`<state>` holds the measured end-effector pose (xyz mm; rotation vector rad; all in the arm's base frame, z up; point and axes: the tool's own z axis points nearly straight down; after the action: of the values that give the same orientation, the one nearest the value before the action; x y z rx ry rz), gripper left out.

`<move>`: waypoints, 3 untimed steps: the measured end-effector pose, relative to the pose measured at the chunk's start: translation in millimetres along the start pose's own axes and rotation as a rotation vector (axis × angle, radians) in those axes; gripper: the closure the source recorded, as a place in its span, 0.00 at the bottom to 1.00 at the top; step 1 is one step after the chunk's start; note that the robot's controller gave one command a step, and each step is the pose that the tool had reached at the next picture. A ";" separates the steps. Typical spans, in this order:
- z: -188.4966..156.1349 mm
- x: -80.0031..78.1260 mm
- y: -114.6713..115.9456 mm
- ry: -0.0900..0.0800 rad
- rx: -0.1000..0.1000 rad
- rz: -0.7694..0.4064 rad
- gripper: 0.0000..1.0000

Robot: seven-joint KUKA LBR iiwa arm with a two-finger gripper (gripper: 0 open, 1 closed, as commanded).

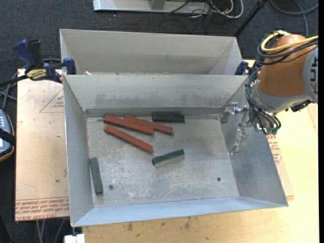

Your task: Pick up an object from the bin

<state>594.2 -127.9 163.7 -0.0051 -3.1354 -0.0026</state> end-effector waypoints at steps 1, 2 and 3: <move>-4.6 -2.0 0.5 -0.008 0.001 -0.003 0.00; 27.0 1.9 29.3 -0.015 0.006 -0.135 0.00; 26.5 10.5 91.0 0.002 -0.001 -0.271 0.00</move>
Offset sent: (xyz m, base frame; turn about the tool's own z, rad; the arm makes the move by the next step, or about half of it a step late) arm -0.0137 0.0907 -0.0937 -0.3862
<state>583.8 -36.8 137.4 0.4190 -3.1059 -0.0054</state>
